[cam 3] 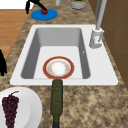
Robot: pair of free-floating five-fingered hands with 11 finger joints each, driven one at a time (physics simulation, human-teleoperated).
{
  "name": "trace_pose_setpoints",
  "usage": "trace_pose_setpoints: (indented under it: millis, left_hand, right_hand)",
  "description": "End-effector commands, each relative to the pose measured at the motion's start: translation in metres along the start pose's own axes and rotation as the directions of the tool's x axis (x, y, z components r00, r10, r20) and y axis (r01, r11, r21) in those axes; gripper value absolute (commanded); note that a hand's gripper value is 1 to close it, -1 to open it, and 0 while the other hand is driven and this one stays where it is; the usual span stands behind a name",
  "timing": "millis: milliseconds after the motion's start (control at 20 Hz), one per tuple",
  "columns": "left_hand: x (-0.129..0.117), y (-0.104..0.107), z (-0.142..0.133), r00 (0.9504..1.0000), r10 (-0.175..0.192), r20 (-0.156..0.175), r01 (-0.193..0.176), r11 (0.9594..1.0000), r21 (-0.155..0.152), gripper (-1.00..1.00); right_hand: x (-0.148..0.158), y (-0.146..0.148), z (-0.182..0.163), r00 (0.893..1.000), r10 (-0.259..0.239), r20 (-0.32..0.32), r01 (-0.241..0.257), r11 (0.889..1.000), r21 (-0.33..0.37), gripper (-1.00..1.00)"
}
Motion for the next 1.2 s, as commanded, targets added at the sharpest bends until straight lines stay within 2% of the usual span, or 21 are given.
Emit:
trace_pose_setpoints:
  millis: [0, 100, 200, 300, 450, 500, 600, 700, 850, 1000, 1150]
  left_hand:
    - [-0.005, 0.009, 0.027, 0.9998, 0.017, 0.013, -0.017, 0.9999, 0.005, -1.00]
    - [-0.007, 0.015, 0.041, 0.9998, 0.013, 0.018, -0.013, 0.9999, 0.010, -1.00]
    - [-0.011, 0.020, 0.054, 0.9996, 0.024, 0.016, -0.024, 0.9996, 0.015, -1.00]
    - [-0.017, 0.015, 0.060, 0.9992, 0.038, -0.009, -0.038, 0.9993, 0.002, -1.00]
    - [-0.034, 0.011, 0.075, 0.9984, 0.031, -0.048, -0.032, 0.9992, -0.024, -1.00]
    - [-0.040, 0.012, 0.079, 0.9964, 0.036, -0.077, -0.038, 0.9991, -0.018, -1.00]
    - [-0.050, 0.009, 0.082, 0.9934, 0.037, -0.109, -0.039, 0.9991, -0.019, -1.00]
    - [-0.061, 0.008, 0.084, 0.9912, 0.020, -0.131, -0.023, 0.9995, -0.020, -1.00]
    - [-0.071, 0.006, 0.091, 0.9831, 0.032, -0.181, -0.038, 0.9988, -0.032, -1.00]
    - [-0.083, 0.003, 0.099, 0.9773, 0.042, -0.208, -0.049, 0.9983, -0.031, -1.00]
    - [-0.088, -0.004, 0.101, 0.9755, 0.076, -0.207, -0.083, 0.9963, -0.025, -1.00]
  right_hand:
    - [0.000, 0.000, 0.000, 1.000, 0.000, 0.000, 0.000, 1.000, 0.000, 0.00]
    - [0.000, 0.000, 0.000, 1.000, 0.000, 0.000, 0.000, 1.000, 0.000, 0.00]
    - [0.000, 0.000, 0.000, 1.000, -0.001, 0.000, 0.001, 1.000, 0.000, 0.00]
    - [0.000, 0.000, 0.000, 1.000, -0.001, 0.000, 0.001, 1.000, 0.000, 0.00]
    - [0.000, 0.000, 0.000, 1.000, -0.001, 0.000, 0.001, 1.000, -0.001, 0.00]
    - [0.000, 0.000, 0.000, 1.000, -0.001, 0.000, 0.001, 1.000, -0.001, 0.00]
    - [0.000, 0.000, 0.000, 1.000, -0.001, 0.000, 0.001, 1.000, -0.001, 0.00]
    - [0.000, 0.000, 0.000, 1.000, -0.001, 0.000, 0.001, 1.000, -0.001, 0.00]
    - [0.000, 0.000, 0.000, 1.000, -0.001, -0.001, 0.001, 1.000, -0.001, 0.00]
    - [0.000, 0.000, 0.000, 1.000, -0.001, -0.001, 0.001, 1.000, -0.001, 0.00]
    - [0.000, 0.000, 0.000, 1.000, -0.001, -0.001, 0.001, 1.000, -0.001, 0.00]
